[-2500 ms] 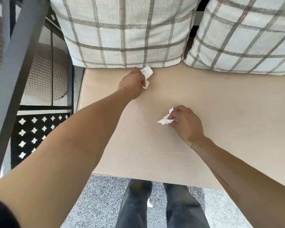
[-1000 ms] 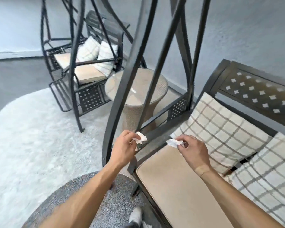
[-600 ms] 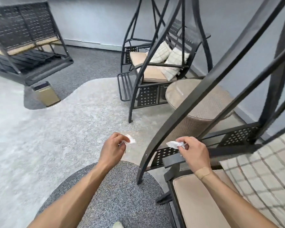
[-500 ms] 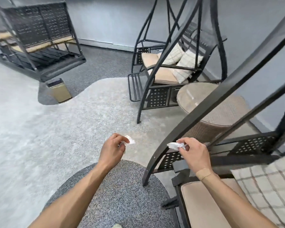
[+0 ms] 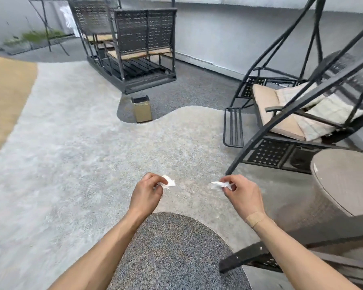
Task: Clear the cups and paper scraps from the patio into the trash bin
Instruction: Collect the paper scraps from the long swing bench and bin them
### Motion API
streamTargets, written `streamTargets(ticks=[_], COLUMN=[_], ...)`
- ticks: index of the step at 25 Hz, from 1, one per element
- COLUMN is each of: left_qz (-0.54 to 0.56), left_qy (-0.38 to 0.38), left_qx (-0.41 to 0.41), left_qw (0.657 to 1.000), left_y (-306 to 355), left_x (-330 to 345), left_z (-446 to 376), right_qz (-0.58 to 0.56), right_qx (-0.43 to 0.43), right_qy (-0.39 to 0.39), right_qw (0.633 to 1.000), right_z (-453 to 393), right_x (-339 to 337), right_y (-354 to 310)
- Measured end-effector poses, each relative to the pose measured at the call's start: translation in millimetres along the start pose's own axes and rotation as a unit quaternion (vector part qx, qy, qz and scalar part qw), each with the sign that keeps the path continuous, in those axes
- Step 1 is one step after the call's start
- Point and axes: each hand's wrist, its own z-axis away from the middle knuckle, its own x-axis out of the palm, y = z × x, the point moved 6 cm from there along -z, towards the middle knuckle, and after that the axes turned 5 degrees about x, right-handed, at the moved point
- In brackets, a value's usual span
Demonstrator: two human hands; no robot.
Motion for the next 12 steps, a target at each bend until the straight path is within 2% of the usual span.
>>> streamTargets(ticks=[5, 12], left_qz=[0.003, 0.024], left_qy=[0.045, 0.077], left_qx=[-0.023, -0.071], left_qw=[0.999, 0.994], left_y=[-45.8, -97.6], left_x=[-49.7, -74.7], left_z=[-25.7, -66.7], right_qz=[0.006, 0.013], right_qx=[-0.038, -0.067], right_qy=[-0.04, -0.082], right_qw=[0.998, 0.994], right_z=[-43.4, -118.5], right_x=[44.2, 96.2], right_y=[-54.4, -94.5])
